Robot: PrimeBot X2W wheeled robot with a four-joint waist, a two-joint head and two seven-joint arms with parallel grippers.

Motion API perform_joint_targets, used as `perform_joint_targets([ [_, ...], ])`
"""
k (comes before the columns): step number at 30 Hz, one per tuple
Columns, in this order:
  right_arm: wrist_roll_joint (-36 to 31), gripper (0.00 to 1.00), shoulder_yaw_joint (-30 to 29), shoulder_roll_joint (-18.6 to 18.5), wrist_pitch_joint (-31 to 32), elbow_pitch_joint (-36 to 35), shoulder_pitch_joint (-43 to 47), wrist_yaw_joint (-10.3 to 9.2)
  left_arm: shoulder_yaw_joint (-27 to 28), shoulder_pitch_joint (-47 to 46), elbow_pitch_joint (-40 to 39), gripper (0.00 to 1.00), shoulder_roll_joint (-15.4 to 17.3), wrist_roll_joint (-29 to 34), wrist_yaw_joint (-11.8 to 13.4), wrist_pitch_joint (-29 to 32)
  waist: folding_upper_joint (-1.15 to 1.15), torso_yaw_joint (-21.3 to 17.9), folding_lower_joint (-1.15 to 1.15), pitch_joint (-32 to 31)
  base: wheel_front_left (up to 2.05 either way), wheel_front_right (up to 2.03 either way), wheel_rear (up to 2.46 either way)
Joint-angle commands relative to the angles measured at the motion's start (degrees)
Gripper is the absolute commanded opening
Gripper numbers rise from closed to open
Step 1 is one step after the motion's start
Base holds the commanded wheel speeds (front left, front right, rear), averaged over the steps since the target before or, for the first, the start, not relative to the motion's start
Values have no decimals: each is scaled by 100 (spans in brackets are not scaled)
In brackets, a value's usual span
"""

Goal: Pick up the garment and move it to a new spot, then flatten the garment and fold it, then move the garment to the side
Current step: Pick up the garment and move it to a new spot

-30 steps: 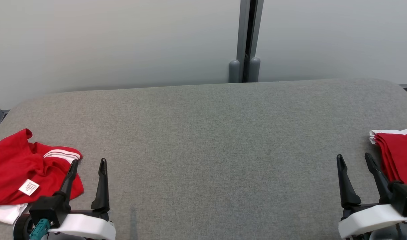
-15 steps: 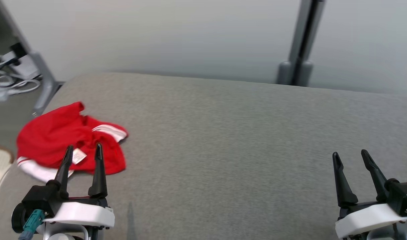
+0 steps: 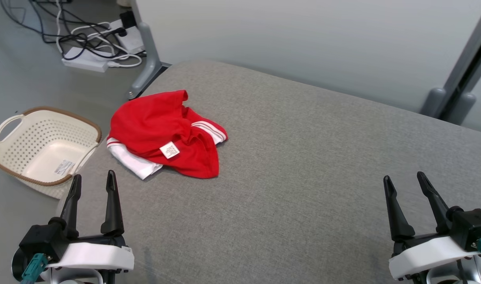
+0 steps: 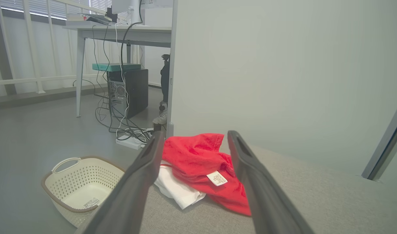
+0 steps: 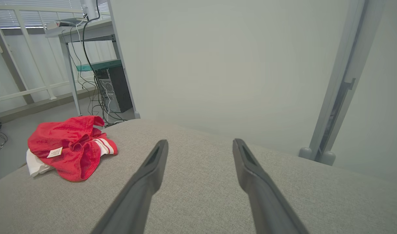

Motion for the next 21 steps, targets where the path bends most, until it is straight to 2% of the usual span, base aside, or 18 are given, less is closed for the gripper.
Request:
perform_joint_targets([
  [1,45,100,8,-25,6,-1,-58,-1,36,32,-32,100,-4,51,-41,-20,0,148,0,41,0,0,0],
  [14,40,100,27,-25,46,-17,-58,-1,187,-95,-64,100,-148,162,-146,-22,0,151,0,114,0,0,0],
  [21,-101,100,47,-27,177,-165,-227,-1,297,-796,-316,100,-129,197,-202,-22,0,8,0,420,0,0,0],
])
